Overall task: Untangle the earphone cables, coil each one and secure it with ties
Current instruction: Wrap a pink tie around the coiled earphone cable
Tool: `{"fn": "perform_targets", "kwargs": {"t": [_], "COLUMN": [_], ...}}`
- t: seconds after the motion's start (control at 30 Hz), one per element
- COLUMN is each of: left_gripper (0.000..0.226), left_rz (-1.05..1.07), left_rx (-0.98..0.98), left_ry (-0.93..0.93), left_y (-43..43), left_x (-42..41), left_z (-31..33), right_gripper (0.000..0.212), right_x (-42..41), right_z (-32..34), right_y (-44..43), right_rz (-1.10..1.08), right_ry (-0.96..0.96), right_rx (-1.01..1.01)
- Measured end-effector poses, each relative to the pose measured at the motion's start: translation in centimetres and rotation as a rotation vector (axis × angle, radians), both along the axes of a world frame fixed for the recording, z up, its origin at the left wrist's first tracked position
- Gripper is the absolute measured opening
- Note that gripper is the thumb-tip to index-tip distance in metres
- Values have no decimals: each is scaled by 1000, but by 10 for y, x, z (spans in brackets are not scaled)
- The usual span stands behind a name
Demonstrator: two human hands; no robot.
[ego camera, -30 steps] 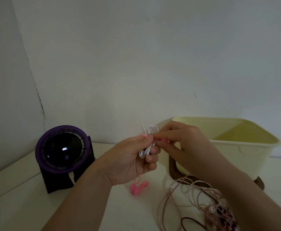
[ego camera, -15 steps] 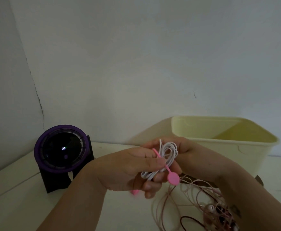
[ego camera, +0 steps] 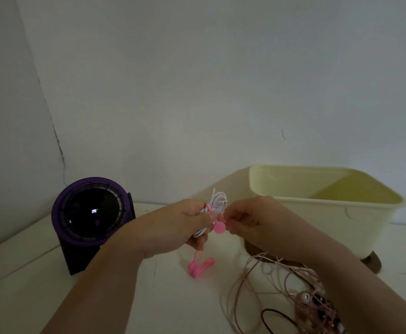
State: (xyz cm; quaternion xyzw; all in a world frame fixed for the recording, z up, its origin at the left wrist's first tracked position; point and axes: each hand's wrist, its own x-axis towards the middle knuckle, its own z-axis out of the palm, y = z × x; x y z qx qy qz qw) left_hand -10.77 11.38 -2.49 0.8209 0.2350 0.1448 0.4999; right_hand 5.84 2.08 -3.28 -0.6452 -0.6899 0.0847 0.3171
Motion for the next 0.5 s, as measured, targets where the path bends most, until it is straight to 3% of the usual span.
{"fn": "perform_targets", "kwargs": {"t": [0.37,0.5], "left_gripper": [11,11], "left_rz": [154,149], "left_rx": [-65,-42], "left_ry": [-235,-229], "left_y": [4,2], "left_x": [10,12], "left_z": [-1,0], "right_gripper": [37,31], "right_x": [-4,-1], "right_z": [8,12], "right_y": [-4,-5], "right_rz": [-2,-18], "right_ry": [-142,-242], "right_rx": [183,257]}}
